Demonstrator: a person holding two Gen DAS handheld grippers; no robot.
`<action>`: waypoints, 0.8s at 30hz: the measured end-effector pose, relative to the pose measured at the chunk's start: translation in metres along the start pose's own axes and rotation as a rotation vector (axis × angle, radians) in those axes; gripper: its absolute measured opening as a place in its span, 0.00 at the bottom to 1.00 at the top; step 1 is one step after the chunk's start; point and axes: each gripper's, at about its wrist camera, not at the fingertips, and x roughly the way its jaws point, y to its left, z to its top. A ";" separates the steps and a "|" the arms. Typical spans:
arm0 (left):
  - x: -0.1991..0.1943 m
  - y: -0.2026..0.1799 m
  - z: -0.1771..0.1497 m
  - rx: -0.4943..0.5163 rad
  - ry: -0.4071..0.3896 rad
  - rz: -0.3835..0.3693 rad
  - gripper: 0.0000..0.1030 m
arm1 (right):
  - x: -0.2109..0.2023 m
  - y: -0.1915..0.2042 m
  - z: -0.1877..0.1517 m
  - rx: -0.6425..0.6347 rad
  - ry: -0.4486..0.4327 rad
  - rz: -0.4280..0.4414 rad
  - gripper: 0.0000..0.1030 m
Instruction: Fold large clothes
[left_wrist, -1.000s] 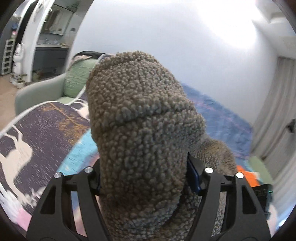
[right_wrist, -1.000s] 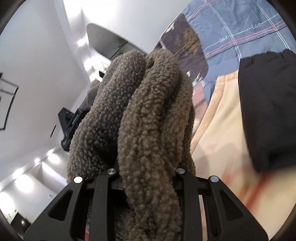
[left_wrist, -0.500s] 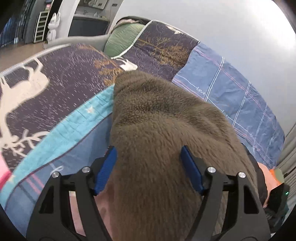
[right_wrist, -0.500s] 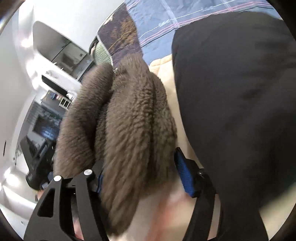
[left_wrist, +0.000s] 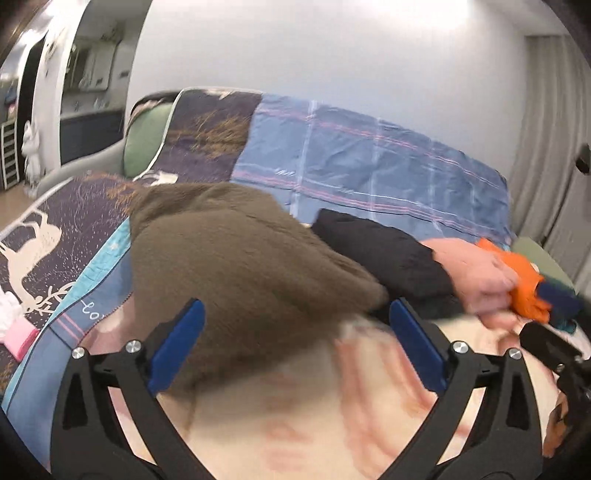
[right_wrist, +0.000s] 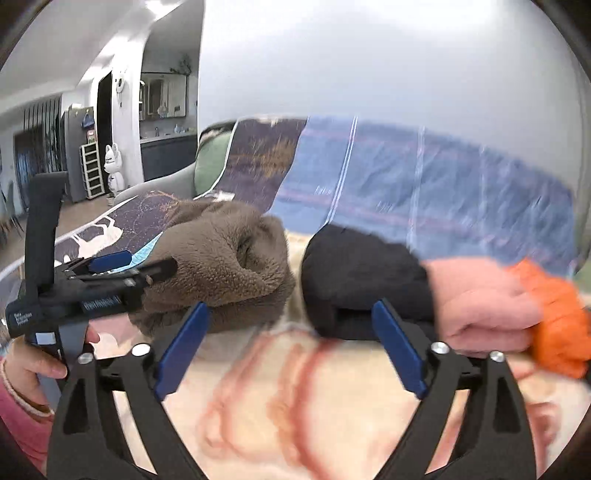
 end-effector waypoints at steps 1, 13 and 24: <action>-0.012 -0.012 -0.003 0.013 -0.007 0.006 0.98 | -0.014 -0.002 -0.001 -0.008 -0.012 -0.009 0.92; -0.115 -0.089 -0.026 0.000 -0.025 0.139 0.98 | -0.123 -0.027 -0.013 0.057 -0.051 -0.056 0.96; -0.170 -0.184 -0.073 0.145 -0.043 0.182 0.98 | -0.193 -0.077 -0.061 0.130 -0.023 -0.158 0.99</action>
